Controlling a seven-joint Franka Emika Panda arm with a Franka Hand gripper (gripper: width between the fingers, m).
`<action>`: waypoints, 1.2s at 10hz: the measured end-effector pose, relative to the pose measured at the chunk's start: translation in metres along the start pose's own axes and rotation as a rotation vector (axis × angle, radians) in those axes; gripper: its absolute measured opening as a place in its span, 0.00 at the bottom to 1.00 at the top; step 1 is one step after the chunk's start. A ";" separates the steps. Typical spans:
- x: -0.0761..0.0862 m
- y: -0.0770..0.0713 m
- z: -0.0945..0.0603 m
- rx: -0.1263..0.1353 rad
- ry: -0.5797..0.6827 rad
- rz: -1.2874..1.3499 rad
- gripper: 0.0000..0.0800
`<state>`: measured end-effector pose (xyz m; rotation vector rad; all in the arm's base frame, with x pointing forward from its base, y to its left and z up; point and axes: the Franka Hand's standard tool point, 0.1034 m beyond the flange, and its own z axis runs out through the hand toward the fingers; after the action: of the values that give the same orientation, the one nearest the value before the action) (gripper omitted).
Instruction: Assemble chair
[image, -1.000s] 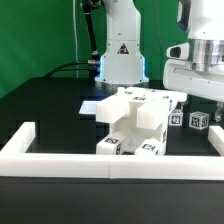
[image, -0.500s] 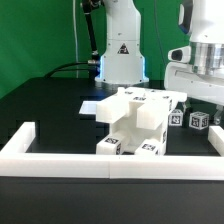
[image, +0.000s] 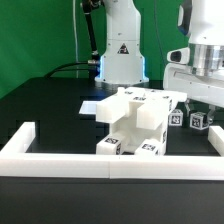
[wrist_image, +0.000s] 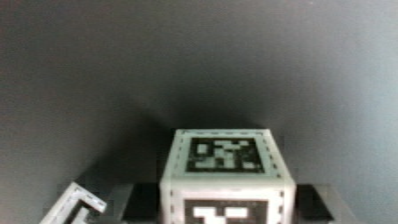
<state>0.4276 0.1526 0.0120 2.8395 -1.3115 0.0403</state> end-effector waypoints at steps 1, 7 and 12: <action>0.001 0.000 0.000 0.000 0.000 -0.002 0.36; 0.020 -0.014 -0.104 0.093 -0.140 -0.034 0.36; 0.050 -0.005 -0.112 0.085 -0.110 -0.205 0.36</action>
Offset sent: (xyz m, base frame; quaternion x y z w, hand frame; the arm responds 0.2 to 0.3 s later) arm 0.0078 -0.0112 0.0711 -0.0045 -0.0460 -0.0622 0.9970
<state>0.4616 0.1205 0.1256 3.0728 -1.0512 -0.0656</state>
